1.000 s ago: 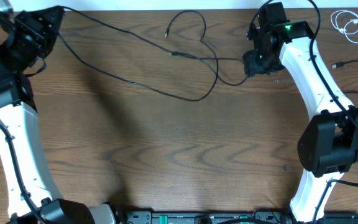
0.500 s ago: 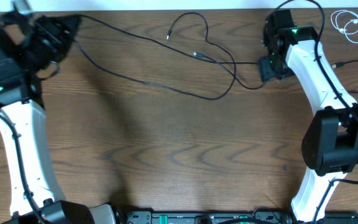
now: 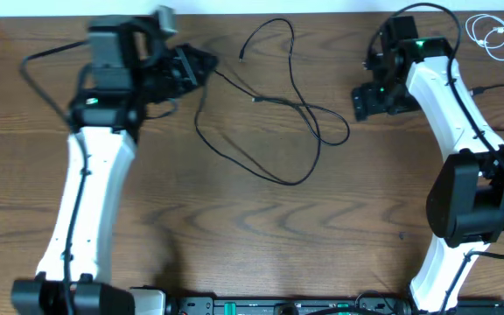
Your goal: Untangle cables
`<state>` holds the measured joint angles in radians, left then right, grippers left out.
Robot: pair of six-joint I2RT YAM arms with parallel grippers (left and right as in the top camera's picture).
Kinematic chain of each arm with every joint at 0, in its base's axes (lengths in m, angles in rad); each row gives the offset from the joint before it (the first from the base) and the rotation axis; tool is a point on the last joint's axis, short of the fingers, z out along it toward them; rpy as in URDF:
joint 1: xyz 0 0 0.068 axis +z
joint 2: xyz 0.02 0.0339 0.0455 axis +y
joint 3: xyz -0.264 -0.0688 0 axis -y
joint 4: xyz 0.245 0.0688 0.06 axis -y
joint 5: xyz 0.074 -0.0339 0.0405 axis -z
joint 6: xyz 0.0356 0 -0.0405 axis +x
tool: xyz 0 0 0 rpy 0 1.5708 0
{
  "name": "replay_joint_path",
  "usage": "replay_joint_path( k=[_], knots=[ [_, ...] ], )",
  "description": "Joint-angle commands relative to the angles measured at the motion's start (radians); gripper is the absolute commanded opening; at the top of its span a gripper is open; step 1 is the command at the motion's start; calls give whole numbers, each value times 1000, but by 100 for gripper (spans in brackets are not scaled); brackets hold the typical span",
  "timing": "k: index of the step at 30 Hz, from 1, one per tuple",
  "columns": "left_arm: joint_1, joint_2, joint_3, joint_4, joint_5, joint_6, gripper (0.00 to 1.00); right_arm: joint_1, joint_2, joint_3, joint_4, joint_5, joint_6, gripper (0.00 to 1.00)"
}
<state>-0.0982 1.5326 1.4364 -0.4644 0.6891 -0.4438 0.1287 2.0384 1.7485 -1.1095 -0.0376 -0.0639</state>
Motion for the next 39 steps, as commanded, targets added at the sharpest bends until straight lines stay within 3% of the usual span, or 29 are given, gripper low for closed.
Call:
replay_joint_path(
  k=[1, 7, 16, 19, 21, 26, 27, 34, 39],
  knots=[
    [-74, 69, 6, 16, -126, 51, 7, 13, 10, -5, 30, -175, -69, 91],
    [-155, 216, 6, 232, -129, 14, 7, 44, 10, -5, 122, -309, -135, 90],
    [-198, 442, 6, 697, -145, -294, 8, 55, 10, -18, 186, -295, -150, 91],
    [-198, 496, 6, 769, -169, -338, 17, 63, 10, -59, 250, -242, -180, 94],
    [-198, 514, 6, 789, -206, -344, 31, 63, 10, -86, 296, -223, -186, 96],
    [-201, 536, 6, 816, -261, -343, 80, 63, 10, -147, 431, -223, -226, 97],
    [-201, 536, 6, 816, -259, -343, 84, 63, 10, -151, 446, -223, -225, 97],
    [-145, 465, 16, 802, -117, -227, 87, 63, 10, -158, 486, -223, -198, 95],
    [-88, 354, 16, 614, 24, -40, 78, 63, 10, -158, 485, -223, -198, 95]
  ],
)
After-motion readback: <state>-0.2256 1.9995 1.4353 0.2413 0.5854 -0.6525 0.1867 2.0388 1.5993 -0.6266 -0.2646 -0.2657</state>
